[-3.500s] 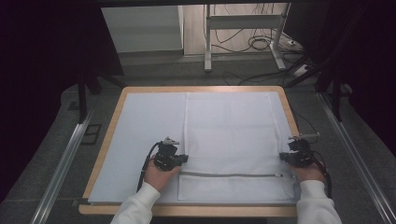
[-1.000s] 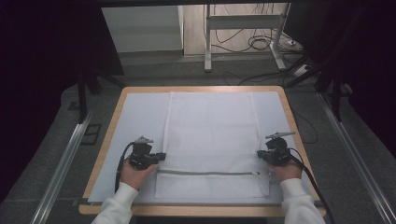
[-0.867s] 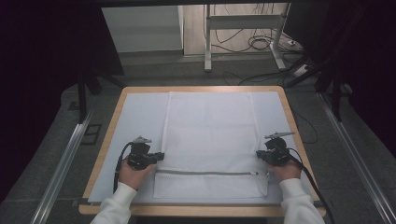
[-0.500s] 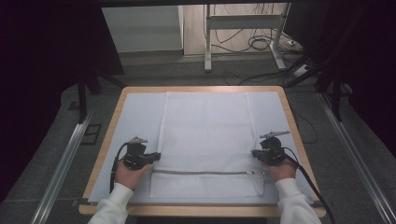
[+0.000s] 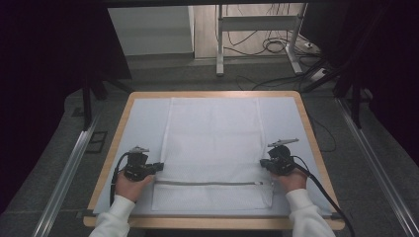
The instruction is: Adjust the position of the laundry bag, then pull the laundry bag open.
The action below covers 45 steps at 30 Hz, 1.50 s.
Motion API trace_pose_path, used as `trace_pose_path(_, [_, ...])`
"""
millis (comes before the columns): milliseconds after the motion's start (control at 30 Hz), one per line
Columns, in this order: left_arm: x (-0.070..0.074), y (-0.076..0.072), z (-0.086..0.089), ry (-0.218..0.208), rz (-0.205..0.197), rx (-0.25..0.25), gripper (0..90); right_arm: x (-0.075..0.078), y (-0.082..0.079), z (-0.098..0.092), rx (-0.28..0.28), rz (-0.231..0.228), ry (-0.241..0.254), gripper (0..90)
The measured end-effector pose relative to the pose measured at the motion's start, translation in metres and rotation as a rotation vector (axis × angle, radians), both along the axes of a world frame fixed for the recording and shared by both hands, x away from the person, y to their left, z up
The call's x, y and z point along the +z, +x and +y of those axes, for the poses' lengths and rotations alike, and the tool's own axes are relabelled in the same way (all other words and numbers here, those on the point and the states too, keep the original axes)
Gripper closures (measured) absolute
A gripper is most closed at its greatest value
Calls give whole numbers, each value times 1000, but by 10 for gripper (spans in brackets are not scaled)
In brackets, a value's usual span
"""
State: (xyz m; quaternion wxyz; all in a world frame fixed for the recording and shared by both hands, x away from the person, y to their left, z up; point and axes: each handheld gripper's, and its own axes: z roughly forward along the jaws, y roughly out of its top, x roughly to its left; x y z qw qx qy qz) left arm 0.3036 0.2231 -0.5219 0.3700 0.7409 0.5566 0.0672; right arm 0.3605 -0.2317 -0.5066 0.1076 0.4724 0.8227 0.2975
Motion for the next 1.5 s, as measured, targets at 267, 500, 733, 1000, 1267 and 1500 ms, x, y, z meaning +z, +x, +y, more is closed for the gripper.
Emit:
trace_pose_path(267, [-3,0,2,16,1,6,867,-1,-1,2,6,-3,-5,875])
trace_pose_path(500, [6,-5,-5,47,-106,43,463,8,-4,-5,-6,-56,25,584])
trace_pose_path(733, [22,-11,-13,33,-158,6,311,21,-9,-15,-28,-118,80,347])
trace_pose_path(1000, [31,-12,-23,30,-162,-19,306,26,-13,-21,-27,-154,94,297])
trace_pose_path(1267, [37,-11,-41,24,-170,-65,304,30,-20,-27,-43,-171,98,279])
trace_pose_path(1500, [37,-12,-47,26,-162,-76,304,28,-20,-29,-43,-172,96,289])
